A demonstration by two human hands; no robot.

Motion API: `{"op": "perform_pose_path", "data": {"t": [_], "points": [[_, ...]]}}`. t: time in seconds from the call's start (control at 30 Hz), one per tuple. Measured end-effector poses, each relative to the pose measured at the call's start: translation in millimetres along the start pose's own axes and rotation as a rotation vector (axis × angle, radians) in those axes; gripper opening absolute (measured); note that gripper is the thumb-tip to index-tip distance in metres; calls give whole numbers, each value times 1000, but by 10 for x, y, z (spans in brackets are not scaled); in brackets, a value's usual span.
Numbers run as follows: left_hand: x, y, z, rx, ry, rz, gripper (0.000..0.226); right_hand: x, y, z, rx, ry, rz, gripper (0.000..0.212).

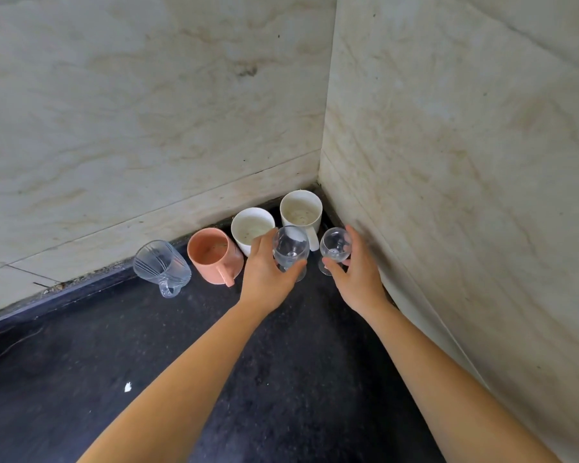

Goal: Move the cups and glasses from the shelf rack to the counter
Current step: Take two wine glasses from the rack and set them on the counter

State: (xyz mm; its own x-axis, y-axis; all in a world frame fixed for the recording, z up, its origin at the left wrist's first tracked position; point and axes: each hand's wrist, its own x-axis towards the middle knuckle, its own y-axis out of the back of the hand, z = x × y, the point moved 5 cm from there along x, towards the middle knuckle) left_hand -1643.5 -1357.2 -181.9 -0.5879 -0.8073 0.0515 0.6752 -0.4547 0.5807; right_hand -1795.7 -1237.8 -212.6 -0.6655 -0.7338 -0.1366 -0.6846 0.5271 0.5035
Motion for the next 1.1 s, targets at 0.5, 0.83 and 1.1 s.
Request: {"op": "perform_pose_path", "data": {"t": [0.5,0.83,1.1], "points": [[16,840,503,316,-146,51,64,-155,298,-792,-299,145,33,74],[-179,3207,1921,708,-331,509,62,-398,783,-3516,-389,753,345,62],[-1442,4110,1768,953,-30,716,68,-1005,139,-4180,-393,1069,247,68]]}}
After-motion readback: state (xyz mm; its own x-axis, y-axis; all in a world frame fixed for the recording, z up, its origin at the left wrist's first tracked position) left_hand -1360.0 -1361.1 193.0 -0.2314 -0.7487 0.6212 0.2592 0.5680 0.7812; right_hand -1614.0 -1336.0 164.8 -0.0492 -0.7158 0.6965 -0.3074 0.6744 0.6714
